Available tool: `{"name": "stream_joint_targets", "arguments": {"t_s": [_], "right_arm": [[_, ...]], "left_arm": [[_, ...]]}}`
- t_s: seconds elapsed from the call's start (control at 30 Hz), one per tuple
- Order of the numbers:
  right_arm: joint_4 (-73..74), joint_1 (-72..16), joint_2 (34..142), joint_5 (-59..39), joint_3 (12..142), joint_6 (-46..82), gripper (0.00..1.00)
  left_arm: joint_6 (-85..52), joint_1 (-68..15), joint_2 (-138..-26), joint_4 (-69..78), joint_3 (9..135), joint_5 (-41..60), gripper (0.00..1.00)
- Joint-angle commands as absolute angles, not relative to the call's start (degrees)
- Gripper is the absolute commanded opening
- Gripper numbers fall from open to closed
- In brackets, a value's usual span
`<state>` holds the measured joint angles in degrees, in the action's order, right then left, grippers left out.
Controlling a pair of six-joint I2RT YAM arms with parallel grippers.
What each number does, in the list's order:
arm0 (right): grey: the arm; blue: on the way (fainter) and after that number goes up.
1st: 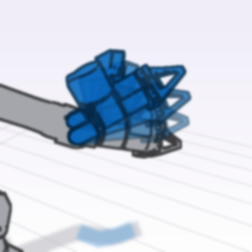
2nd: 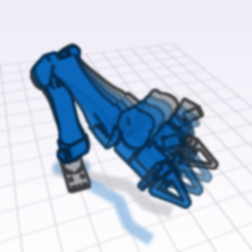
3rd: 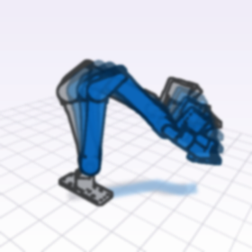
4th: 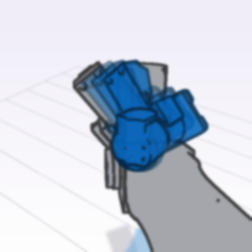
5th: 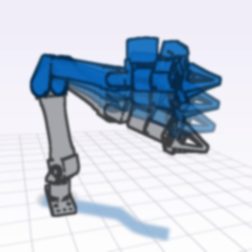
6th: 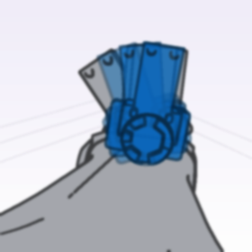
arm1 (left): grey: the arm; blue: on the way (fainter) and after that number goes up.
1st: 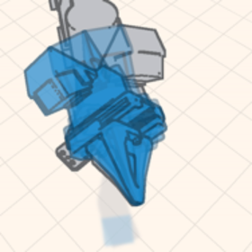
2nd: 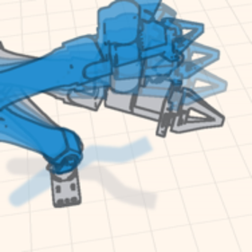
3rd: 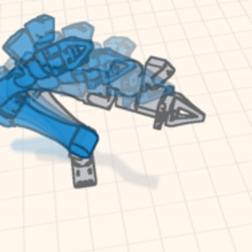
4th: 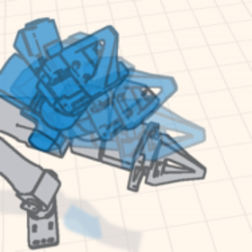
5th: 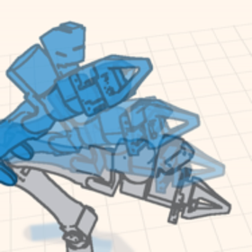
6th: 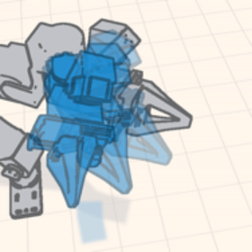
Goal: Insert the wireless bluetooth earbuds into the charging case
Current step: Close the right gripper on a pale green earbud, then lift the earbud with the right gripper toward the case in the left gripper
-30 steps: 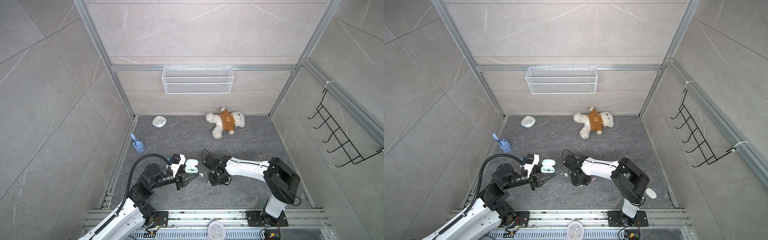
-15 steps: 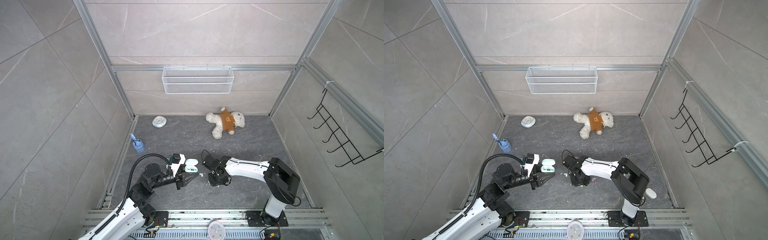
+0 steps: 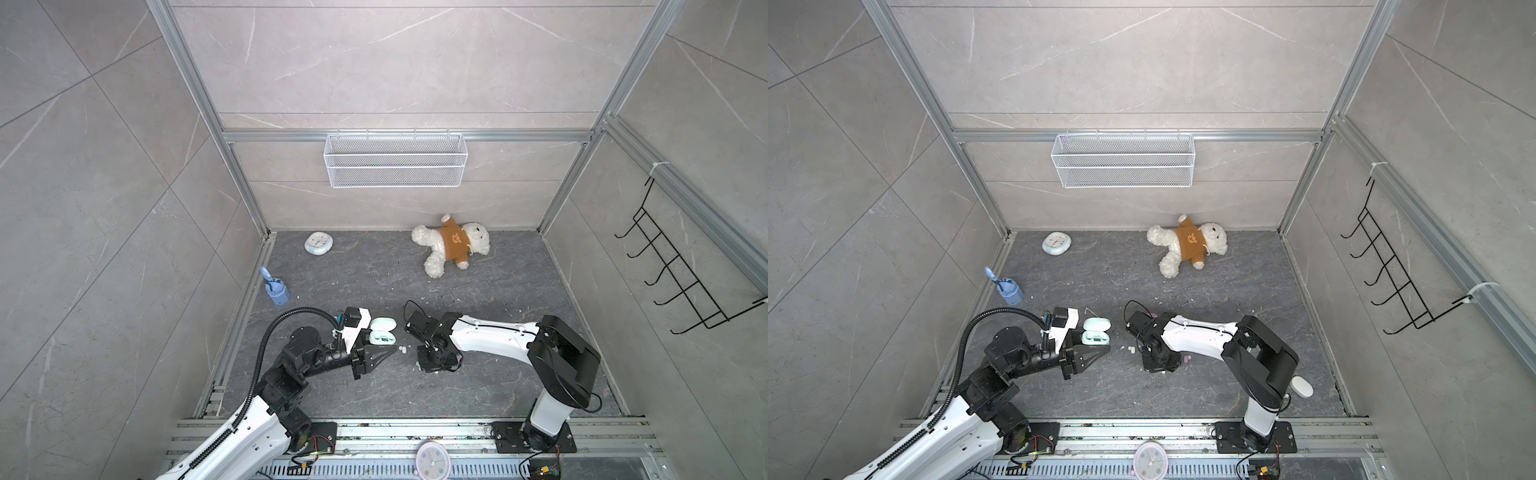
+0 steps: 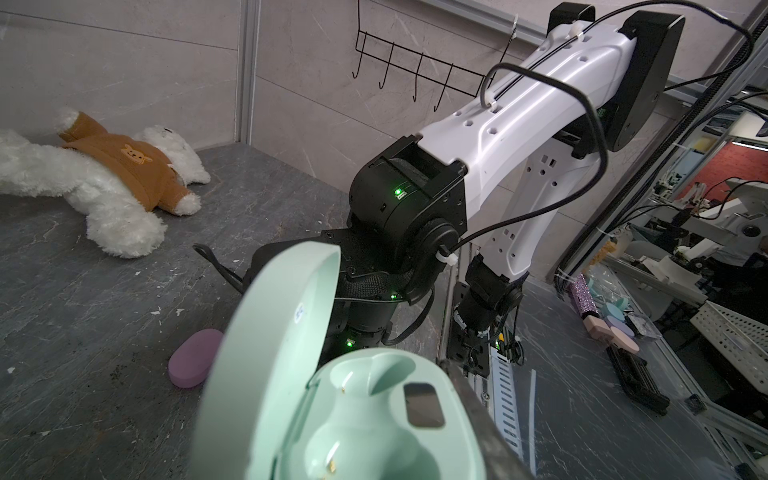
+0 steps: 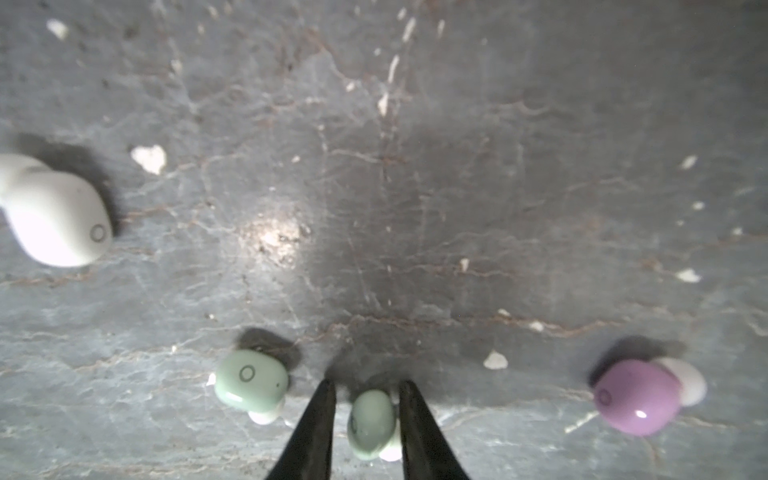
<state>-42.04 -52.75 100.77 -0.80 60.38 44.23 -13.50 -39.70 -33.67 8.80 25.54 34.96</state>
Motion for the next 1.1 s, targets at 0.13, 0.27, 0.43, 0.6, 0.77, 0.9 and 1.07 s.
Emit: {"name": "stream_joint_targets", "arguments": {"t_s": [0.13, 0.27, 0.43, 0.6, 0.77, 0.9, 1.07], "right_arm": [[-43.3, -52.9, 101.3, -1.0, 59.2, 46.5, 0.25], [-42.8, -52.9, 101.1, -0.9, 58.9, 46.7, 0.19], [-43.0, -52.9, 100.1, -0.1, 58.7, 46.5, 0.15], [-43.3, -52.8, 96.7, 1.4, 58.5, 46.3, 0.14], [-44.2, -51.4, 90.4, 2.0, 59.0, 45.6, 0.14], [-45.6, -49.8, 83.1, 1.6, 60.6, 44.5, 0.14], [-47.3, -46.7, 72.3, -0.1, 64.7, 42.3, 0.15]], "left_arm": [[-14.1, -39.6, -33.1, 10.1, 26.0, 35.2, 0.17], [-14.0, -39.6, -32.8, 9.8, 25.9, 35.1, 0.17], [-14.2, -39.6, -32.9, 10.3, 25.7, 35.0, 0.17], [-14.9, -39.6, -34.2, 12.7, 25.3, 35.2, 0.17], [-15.1, -39.6, -37.4, 17.3, 25.9, 35.2, 0.17], [-13.0, -39.5, -42.0, 20.3, 28.1, 35.1, 0.17], [-12.3, -39.3, -50.6, 28.2, 31.7, 37.7, 0.17]]}}
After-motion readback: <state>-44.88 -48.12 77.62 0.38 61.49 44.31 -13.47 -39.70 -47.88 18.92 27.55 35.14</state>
